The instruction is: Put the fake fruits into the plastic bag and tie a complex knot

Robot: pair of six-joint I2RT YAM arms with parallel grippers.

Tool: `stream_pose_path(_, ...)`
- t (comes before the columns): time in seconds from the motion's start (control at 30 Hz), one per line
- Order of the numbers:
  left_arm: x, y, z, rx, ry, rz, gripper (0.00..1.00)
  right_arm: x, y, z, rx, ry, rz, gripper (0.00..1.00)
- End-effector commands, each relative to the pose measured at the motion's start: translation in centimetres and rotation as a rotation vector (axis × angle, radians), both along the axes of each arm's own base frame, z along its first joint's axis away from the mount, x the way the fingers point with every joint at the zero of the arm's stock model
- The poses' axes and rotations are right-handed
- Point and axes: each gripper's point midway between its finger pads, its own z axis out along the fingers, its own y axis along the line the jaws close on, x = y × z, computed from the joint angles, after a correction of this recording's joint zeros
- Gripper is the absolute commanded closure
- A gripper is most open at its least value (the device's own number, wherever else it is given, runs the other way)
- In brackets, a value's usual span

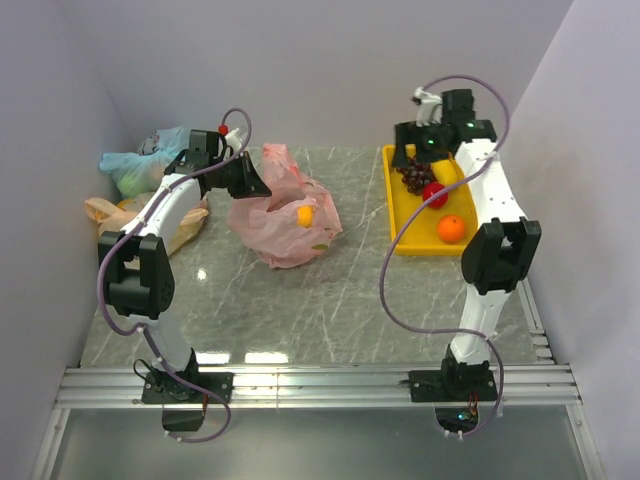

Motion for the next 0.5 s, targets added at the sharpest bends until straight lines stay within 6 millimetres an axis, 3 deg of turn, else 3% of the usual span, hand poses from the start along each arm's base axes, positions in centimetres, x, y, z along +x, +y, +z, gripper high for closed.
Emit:
stream_pose_path(0.0, 0.6, -0.2, 2.3, -0.032, -0.063, -0.011, 1.00, 0.1, -6.0, -2.1, -0.090, 0.072, -0.189, 0.00)
stream_pose_path(0.07, 0.6, -0.1, 1.9, -0.031, -0.054, -0.010, 1.00, 0.7, -9.0, -3.9, -0.127, 0.102, -0.254, 0.00)
stream_pose_path(0.17, 0.5, -0.1, 1.6, -0.026, -0.045, -0.010, 1.00, 1.4, -11.1, -5.8, -0.164, 0.132, -0.292, 0.00)
stream_pose_path(0.33, 0.6, -0.2, 1.6, -0.027, -0.047, -0.015, 1.00, 2.9, -13.7, -8.5, -0.253, 0.167, -0.318, 0.00)
stream_pose_path(0.47, 0.8, -0.2, 1.5, -0.027, -0.046, -0.014, 1.00, 3.1, -14.2, -10.8, -0.280, 0.212, -0.314, 0.00)
